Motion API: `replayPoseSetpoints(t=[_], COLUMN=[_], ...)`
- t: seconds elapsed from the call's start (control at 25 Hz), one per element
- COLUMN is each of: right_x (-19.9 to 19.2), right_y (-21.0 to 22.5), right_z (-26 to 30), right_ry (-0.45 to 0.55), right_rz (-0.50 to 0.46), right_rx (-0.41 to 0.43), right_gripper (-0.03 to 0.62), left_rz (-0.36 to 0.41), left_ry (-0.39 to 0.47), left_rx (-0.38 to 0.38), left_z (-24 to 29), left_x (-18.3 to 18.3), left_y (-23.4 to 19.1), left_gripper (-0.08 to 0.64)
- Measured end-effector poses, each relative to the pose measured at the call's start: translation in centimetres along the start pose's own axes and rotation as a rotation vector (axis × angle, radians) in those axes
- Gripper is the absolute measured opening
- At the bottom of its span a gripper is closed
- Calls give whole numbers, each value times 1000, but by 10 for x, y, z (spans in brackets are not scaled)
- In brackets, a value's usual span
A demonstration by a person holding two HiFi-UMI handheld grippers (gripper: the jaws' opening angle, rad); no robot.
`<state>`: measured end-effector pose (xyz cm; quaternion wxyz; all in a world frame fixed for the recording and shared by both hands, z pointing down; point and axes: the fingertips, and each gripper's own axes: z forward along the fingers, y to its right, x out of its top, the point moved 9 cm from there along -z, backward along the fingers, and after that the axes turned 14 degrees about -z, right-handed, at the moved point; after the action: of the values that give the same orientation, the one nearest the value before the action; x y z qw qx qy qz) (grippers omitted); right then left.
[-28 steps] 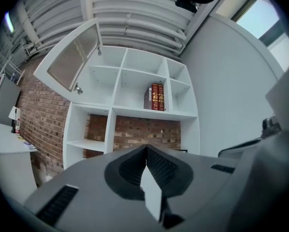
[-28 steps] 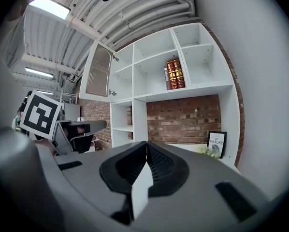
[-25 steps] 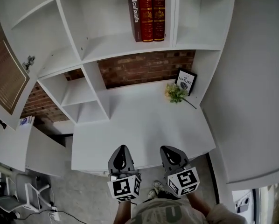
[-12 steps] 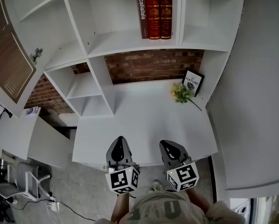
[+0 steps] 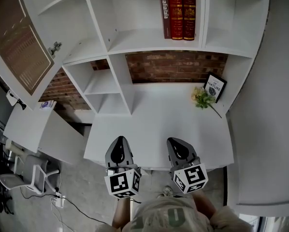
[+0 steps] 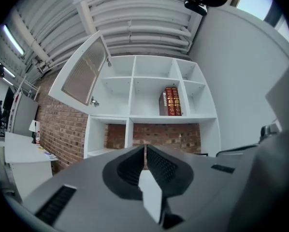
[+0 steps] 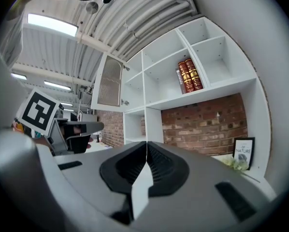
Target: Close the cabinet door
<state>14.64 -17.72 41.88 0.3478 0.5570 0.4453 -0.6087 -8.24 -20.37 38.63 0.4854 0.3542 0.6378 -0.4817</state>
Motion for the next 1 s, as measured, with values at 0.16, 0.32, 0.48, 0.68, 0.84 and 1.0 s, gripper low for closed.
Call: replayPoseSetpoints(t=[0.16, 0.32, 0.48, 0.68, 0.84, 1.0], right_x=[23, 51, 82, 113, 123, 128], right_y=[-4, -27, -63, -104, -127, -140], right_z=[22, 48, 74, 87, 87, 79], right_ry=[94, 175, 271, 362, 394, 413], right_rz=[12, -4, 10, -2, -2, -42], right_rx=[53, 132, 279, 409, 498, 535], right_gripper=[17, 17, 17, 17, 17, 17], left_rz=[-25, -22, -35, -30, 55, 117], left_ry=[30, 135, 236, 370, 400, 354], left_rx=[0, 21, 52, 124, 265, 380], left_z=[1, -2, -6, -11, -3, 15], left_x=[24, 64, 113, 191, 245, 276], left_y=[-9, -26, -56, -110, -166, -214], left_gripper=[17, 28, 137, 204, 237, 239])
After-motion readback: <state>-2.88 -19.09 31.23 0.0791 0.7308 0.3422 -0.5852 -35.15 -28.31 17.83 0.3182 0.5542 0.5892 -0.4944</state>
